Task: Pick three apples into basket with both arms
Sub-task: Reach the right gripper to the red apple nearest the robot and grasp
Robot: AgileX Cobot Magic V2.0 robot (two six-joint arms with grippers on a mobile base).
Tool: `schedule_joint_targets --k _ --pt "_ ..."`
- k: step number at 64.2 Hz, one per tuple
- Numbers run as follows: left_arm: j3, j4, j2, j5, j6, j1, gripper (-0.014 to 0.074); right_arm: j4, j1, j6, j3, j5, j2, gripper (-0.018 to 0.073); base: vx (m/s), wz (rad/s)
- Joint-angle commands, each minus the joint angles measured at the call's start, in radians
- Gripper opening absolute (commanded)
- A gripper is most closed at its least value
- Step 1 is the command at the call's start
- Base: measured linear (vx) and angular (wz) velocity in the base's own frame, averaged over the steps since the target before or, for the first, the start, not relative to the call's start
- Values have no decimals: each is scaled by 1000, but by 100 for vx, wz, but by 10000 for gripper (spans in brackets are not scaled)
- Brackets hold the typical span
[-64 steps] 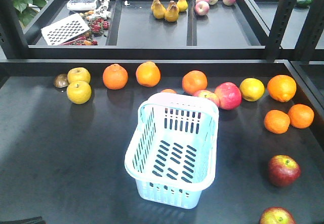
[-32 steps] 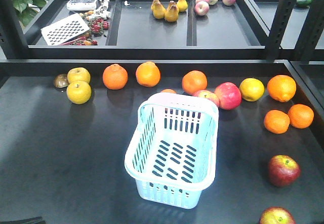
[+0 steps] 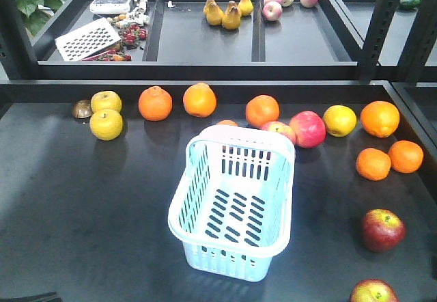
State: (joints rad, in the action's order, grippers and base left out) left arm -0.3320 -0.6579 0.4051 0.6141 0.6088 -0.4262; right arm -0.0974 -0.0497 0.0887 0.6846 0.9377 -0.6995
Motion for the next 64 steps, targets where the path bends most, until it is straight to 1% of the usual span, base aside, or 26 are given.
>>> schedule_joint_targets --k 1,5,8,13,19,29,38,47,52,57,64 --pt "-24 -35 6 -59 -5 1 -8 -60 -1 79 31 -40 -87 574 0 0" --pt "-24 -35 6 -59 -5 1 -7 -64 -1 92 29 -56 -133 659 0 0" --pt "-24 -35 6 -59 -5 1 -6 -69 -1 90 28 -54 -162 697 0 0" --pt "-24 -35 6 -59 -5 1 -6 -96 -1 90 28 -54 -196 720 0 0" --pt "-24 -35 6 -59 -5 1 -6 -98 -1 113 28 -56 -234 715 0 0" --pt "-24 -35 6 -59 -5 1 -6 -71 -1 103 31 -16 -366 700 0 0" --pt "-24 -35 6 -61 -5 1 -6 -55 -1 96 31 -17 -498 690 0 0" --pt "-24 -35 6 -62 -5 1 -6 16 -1 45 31 -24 -626 685 0 0" --pt "-24 -35 6 -62 -5 1 -6 56 -1 8 31 -51 -688 679 0 0" --pt "-24 -35 6 -62 -5 1 -6 61 -1 -6 31 -77 -738 674 0 0" --pt "-24 -35 6 -62 -5 1 -6 43 -1 -6 31 -108 -793 668 0 0"
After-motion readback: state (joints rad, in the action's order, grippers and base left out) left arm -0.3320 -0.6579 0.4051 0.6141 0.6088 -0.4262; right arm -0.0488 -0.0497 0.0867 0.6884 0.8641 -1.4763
